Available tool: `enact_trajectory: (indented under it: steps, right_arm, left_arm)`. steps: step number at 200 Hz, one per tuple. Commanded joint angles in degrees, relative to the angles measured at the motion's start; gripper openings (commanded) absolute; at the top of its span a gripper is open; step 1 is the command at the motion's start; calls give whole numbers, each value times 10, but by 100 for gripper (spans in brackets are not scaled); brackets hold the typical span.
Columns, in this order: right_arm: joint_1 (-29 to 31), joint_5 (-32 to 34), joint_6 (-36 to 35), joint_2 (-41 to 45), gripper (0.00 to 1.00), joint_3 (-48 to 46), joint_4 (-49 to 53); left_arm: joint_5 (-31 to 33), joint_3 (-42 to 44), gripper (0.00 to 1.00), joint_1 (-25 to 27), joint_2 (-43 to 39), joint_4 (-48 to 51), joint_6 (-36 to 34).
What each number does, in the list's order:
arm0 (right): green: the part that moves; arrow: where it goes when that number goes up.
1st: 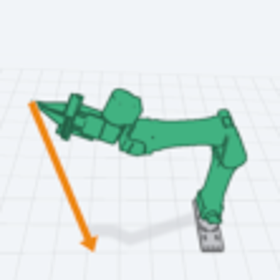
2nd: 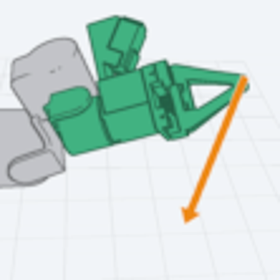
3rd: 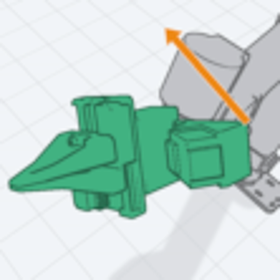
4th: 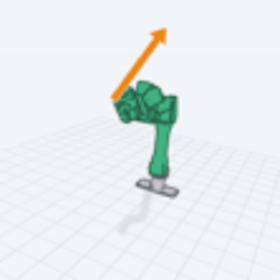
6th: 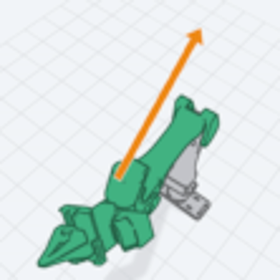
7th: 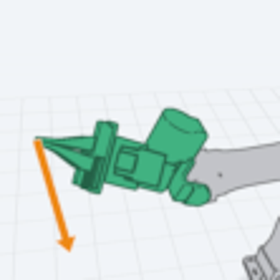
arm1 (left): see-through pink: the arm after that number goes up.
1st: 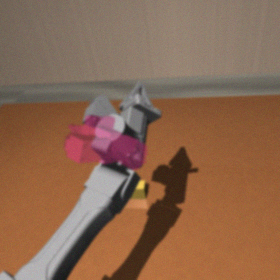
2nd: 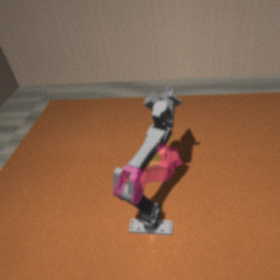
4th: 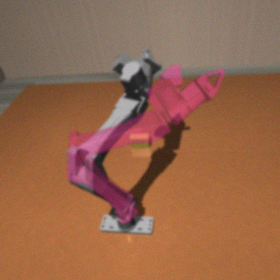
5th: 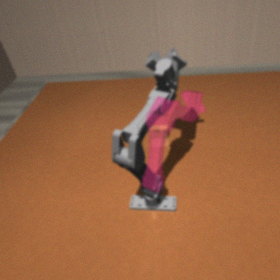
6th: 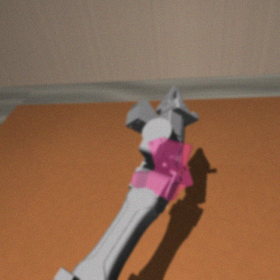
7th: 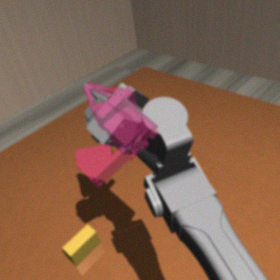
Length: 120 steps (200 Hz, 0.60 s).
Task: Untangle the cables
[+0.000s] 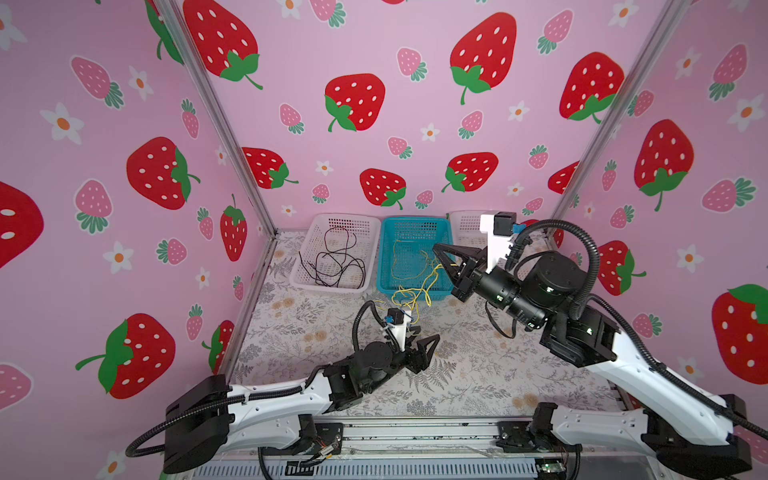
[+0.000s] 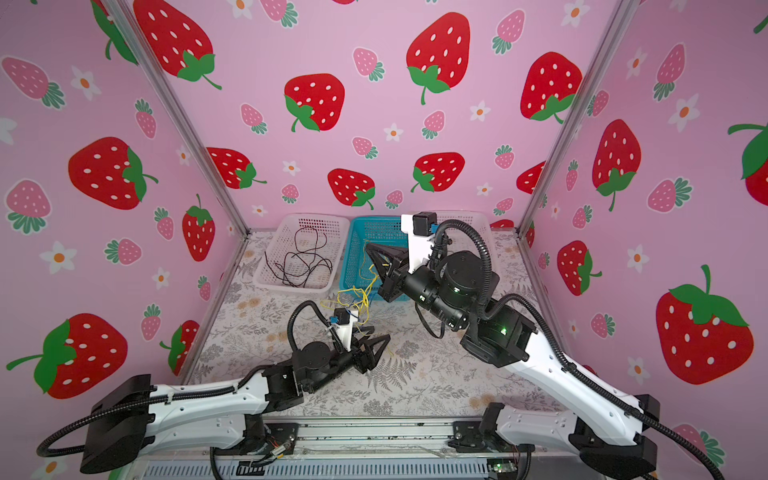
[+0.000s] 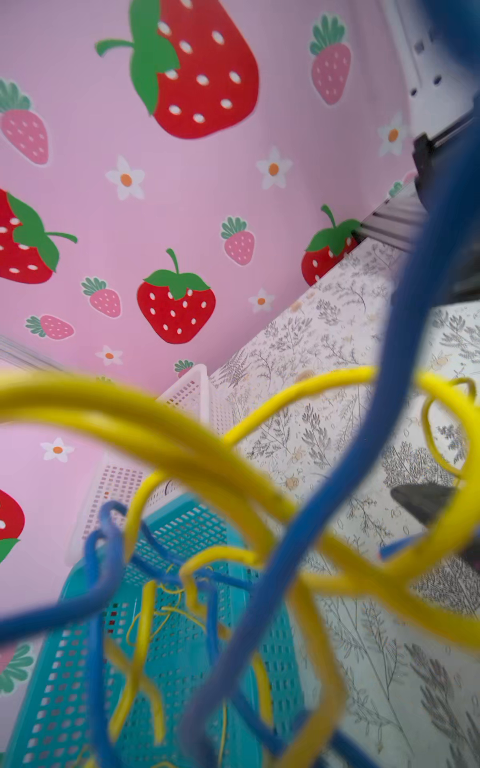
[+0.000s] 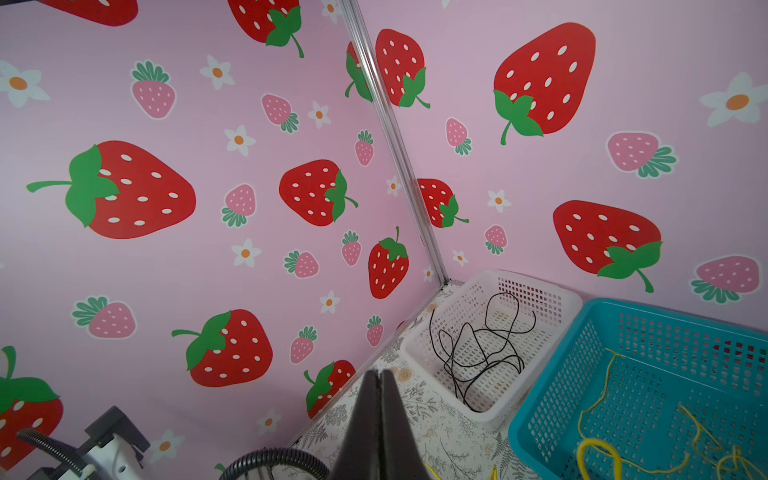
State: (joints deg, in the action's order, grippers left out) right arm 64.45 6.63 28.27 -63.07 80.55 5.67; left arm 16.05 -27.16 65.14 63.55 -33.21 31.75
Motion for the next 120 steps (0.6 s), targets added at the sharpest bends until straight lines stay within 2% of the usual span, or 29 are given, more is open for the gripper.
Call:
enact_trajectory:
  steps: [1,20,28,39,66,69,92,120]
  right_arm:
    - [10,16,6,4,0,23,-20]
    - [10,37,1,10,0,19,-20]
    - [10,47,-2,13,0,17,-22]
    - [10,65,-7,15,0,11,-25]
    - [10,100,-25,11,0,7,-27]
    - [10,106,-27,10,0,7,-26]
    - [7,153,-47,2,0,-2,-26]
    - [-14,177,-52,0,0,-21,-29]
  left_arm:
    - [15,-26,49,1,1,-15,-11]
    - [5,-26,37,2,0,-11,-6]
    - [-2,-25,26,2,-1,-9,-3]
    - [-7,-21,18,2,-4,-8,3]
    - [-23,-12,7,2,-13,-4,19]
    - [-25,-11,0,2,-15,-2,21]
    - [-42,-2,0,2,-31,7,37]
    - [-55,17,0,2,-69,20,54]
